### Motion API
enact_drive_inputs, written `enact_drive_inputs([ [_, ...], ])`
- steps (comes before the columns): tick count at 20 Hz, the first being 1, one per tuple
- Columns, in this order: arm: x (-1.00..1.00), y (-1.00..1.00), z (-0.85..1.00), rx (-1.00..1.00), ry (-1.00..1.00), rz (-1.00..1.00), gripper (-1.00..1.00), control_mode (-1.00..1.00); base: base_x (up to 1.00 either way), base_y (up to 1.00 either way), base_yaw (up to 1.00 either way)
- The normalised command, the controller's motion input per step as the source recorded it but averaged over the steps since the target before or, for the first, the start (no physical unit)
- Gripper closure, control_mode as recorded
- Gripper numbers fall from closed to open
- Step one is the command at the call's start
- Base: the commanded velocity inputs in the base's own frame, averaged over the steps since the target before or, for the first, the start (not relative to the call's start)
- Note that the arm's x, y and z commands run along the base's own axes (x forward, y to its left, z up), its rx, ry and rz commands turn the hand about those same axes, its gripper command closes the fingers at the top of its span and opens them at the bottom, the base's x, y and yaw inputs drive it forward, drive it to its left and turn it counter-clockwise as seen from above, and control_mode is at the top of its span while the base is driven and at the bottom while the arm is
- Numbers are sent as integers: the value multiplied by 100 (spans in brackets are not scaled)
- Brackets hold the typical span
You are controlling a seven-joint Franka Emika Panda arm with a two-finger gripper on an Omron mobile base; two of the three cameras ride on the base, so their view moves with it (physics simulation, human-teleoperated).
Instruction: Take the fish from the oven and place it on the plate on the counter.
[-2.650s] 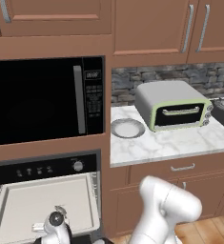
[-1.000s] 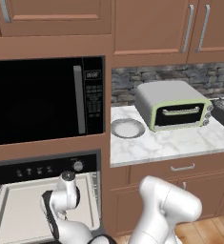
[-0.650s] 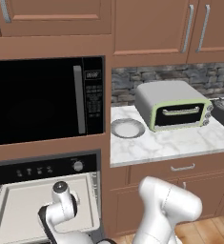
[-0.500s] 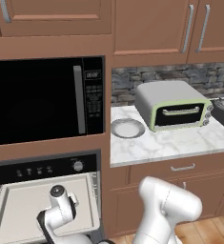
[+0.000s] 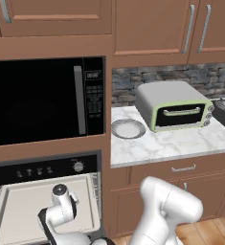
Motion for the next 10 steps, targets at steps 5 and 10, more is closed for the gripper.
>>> enact_drive_inputs([
  [5, 25, -3, -20, 0, 2, -1, -100, -100, 0, 0, 0],
  [10, 46, 0, -23, 0, 0, -5, -100, -100, 0, 0, 0],
])
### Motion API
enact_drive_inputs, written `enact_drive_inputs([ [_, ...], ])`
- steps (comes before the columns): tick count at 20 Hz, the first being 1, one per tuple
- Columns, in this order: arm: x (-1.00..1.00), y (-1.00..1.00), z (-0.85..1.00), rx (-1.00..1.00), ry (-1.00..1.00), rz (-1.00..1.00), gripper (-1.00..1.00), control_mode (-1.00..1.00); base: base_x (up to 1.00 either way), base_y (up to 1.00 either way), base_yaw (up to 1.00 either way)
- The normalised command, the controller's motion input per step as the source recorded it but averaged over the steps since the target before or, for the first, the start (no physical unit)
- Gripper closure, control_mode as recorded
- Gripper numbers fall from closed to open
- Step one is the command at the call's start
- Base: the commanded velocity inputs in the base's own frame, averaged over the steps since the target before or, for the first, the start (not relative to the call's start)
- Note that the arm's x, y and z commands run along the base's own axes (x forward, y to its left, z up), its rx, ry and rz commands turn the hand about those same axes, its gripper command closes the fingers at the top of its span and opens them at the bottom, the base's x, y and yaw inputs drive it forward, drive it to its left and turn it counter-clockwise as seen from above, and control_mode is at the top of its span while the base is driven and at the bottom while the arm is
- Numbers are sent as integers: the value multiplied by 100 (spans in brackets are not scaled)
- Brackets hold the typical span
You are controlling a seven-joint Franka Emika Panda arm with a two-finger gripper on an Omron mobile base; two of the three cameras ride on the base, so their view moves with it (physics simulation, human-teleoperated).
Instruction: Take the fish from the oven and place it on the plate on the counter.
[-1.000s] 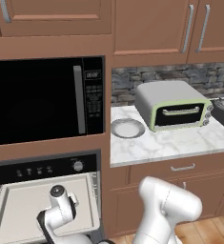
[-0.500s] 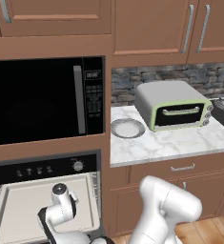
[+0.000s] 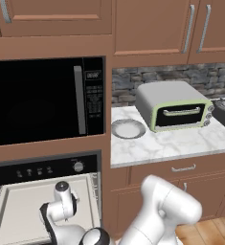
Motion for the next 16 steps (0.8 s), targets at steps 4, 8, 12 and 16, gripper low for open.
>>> enact_drive_inputs([
  [4, 42, 0, -29, 1, 0, -5, -100, -100, 0, 0, 0],
  [8, 16, 0, -26, 0, 3, -1, -100, -100, 0, 0, 0],
  [12, 0, 0, -28, 0, 8, 0, -100, -100, 0, 0, 0],
  [16, 1, 0, -39, 0, 3, 0, -100, -100, 0, 0, 0],
])
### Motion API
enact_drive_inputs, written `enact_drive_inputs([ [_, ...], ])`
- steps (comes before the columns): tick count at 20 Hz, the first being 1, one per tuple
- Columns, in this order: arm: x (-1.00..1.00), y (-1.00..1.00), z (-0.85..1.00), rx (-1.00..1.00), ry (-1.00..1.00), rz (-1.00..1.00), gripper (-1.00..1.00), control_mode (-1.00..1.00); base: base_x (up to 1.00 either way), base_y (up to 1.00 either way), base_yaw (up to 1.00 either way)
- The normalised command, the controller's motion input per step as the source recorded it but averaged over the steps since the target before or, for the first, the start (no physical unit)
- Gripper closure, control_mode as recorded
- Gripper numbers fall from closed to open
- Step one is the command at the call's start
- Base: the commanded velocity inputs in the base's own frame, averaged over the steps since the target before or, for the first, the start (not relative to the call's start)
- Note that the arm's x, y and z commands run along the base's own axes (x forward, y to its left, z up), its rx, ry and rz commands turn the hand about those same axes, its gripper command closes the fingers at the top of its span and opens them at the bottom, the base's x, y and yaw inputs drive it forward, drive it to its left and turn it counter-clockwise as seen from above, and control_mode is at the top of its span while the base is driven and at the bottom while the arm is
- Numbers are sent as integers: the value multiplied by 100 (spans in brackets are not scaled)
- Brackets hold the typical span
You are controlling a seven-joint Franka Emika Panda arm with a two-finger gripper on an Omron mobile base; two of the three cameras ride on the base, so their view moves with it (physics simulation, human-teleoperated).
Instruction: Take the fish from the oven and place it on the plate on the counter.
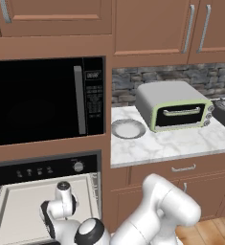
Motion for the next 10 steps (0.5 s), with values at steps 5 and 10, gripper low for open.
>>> enact_drive_inputs([
  [5, 1, 0, -27, 0, 0, 0, -100, -100, 0, 0, 0],
  [10, 4, 0, -5, 0, -2, 0, -100, -100, 0, 0, 0],
])
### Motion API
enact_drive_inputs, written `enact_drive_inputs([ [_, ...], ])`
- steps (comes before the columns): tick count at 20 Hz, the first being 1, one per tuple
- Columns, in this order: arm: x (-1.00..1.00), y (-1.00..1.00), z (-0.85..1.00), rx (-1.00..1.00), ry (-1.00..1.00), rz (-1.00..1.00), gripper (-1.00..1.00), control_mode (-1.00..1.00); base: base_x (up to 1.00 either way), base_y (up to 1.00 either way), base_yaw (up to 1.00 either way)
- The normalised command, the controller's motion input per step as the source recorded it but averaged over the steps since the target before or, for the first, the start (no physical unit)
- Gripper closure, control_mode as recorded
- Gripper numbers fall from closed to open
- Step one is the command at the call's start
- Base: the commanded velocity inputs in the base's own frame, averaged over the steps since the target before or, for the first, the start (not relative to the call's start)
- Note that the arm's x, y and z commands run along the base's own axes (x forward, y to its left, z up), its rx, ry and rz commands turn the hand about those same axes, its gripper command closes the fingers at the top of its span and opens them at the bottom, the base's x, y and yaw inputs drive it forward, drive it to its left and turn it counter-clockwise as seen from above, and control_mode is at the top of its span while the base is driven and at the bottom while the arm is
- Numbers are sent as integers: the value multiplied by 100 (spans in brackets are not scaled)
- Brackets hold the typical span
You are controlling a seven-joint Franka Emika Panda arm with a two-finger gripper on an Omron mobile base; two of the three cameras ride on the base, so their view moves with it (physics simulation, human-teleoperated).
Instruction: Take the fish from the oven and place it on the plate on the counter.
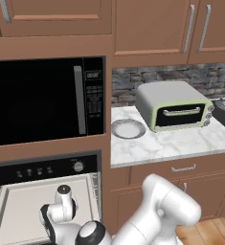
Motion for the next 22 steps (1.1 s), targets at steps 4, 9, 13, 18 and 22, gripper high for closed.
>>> enact_drive_inputs([
  [4, 13, 0, 0, -2, -3, 0, -100, -100, 0, 0, 0],
  [9, 18, -2, 0, 0, -2, 0, -100, -100, 0, 0, 0],
  [13, 23, -13, -12, 0, 0, 0, -100, -100, 0, 0, 0],
  [18, 22, -24, -13, -5, 3, 0, -100, -100, 0, 0, 0],
  [22, 0, -13, -37, -7, 0, 0, -100, -100, 0, 0, 0],
])
